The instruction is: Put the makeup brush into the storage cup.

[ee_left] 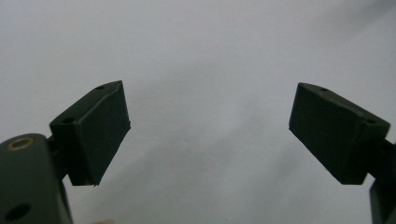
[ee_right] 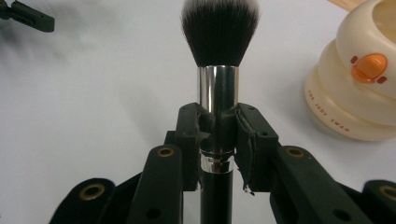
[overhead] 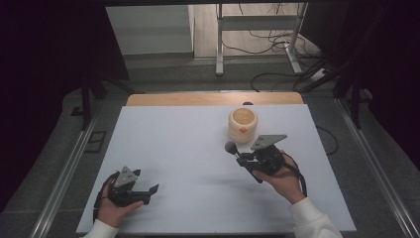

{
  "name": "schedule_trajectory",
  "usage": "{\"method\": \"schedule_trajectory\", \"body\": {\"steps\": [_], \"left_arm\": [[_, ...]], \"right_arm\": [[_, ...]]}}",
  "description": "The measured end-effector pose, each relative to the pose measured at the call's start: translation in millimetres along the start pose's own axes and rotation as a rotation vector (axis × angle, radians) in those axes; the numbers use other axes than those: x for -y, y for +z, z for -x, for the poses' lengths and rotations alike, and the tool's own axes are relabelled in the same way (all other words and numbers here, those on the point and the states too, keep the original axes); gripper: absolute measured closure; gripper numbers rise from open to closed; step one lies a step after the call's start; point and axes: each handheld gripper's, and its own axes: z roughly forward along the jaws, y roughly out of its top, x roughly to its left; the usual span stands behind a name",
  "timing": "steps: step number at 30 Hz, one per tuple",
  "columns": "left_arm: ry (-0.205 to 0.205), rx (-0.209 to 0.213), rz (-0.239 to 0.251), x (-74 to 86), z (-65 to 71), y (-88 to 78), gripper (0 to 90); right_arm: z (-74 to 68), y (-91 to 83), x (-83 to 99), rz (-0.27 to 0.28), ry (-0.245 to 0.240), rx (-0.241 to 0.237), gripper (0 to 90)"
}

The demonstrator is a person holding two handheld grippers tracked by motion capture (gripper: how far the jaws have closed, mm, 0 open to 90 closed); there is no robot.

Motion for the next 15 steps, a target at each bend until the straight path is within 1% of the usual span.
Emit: {"method": "schedule_trajectory", "body": {"steps": [7, 12, 15], "left_arm": [[0.000, 0.000, 0.001, 0.0, 0.1, -0.1, 13.2], [-0.001, -0.001, 0.003, -0.2, 0.3, -0.1, 13.1], [-0.001, -0.003, 0.004, -0.4, 0.2, -0.3, 13.2]], "right_arm": [[1.7, -1.3, -0.1, 0.011, 0.019, 0.010, 71.9], [3.0, -2.9, -0.9, 0.033, 0.038, 0.017, 71.9], [3.6, -3.7, -1.0, 0.036, 0.041, 0.022, 71.9]]}}
